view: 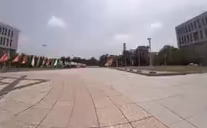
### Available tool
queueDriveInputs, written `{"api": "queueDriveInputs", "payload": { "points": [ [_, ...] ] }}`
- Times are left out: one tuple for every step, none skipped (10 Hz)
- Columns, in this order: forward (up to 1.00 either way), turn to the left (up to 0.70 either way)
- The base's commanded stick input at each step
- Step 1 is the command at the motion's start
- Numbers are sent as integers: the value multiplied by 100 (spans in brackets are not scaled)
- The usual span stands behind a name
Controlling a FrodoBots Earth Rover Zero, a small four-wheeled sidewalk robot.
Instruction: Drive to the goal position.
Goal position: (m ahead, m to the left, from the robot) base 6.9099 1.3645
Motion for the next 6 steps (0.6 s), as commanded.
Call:
{"api": "queueDriveInputs", "payload": {
  "points": [
    [100, 0],
    [100, 0],
    [100, 0],
    [100, -4],
    [100, -23],
    [100, 0]
  ]
}}
